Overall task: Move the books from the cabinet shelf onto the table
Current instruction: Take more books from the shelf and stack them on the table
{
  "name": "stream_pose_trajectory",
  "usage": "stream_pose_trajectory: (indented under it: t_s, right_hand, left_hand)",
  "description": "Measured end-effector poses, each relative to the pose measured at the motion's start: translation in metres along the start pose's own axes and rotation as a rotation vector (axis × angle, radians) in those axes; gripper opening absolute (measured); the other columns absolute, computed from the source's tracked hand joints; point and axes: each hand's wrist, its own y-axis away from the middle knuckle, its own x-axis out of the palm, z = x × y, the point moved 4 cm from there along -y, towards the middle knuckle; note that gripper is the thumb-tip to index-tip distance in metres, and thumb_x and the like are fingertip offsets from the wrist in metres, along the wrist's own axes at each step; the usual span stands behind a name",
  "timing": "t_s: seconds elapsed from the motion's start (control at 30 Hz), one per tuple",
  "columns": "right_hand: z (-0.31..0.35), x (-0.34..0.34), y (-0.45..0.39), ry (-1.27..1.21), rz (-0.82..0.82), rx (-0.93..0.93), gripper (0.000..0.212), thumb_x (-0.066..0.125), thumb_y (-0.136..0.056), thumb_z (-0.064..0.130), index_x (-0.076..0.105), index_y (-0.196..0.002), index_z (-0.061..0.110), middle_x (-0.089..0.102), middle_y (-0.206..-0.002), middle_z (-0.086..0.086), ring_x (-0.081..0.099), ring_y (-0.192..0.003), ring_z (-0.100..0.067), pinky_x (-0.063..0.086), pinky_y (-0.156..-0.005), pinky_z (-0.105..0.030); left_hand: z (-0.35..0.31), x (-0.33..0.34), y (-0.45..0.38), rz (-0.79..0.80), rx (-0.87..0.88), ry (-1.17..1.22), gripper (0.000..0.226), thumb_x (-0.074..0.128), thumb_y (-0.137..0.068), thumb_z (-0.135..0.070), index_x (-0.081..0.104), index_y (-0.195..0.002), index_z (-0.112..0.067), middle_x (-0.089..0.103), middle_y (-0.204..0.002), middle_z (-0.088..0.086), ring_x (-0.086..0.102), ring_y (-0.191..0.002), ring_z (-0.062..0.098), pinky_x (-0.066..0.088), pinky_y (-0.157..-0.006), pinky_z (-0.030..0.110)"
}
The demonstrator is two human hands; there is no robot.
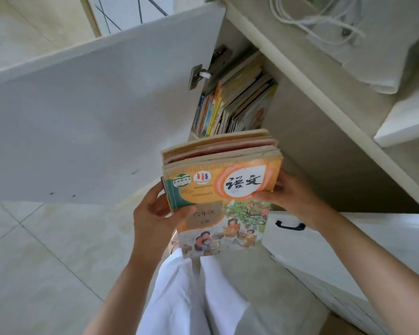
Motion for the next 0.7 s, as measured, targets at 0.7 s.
stream_pose_trajectory:
  t_s: [0.7]
  right_hand:
    - [0.045, 0.061, 0.094, 0.066, 0.138, -0.033, 0.031, 0.058, -0.09, 0.046, 0.063, -0.102, 0.017, 0.056, -0.094, -0.027, 0.051, -0.079, -0.025, 0.042, -0.069, -0.035]
  left_hand:
    - [-0.038, -0.008, 0.197, -0.624, -0.235, 0.407, 0.049, 0.08, -0.075, -0.015, 0.062, -0.12, -0.018, 0.075, -0.072, -0.008, 0.072, -0.066, 0.006, 0.054, -0.049, 0.022]
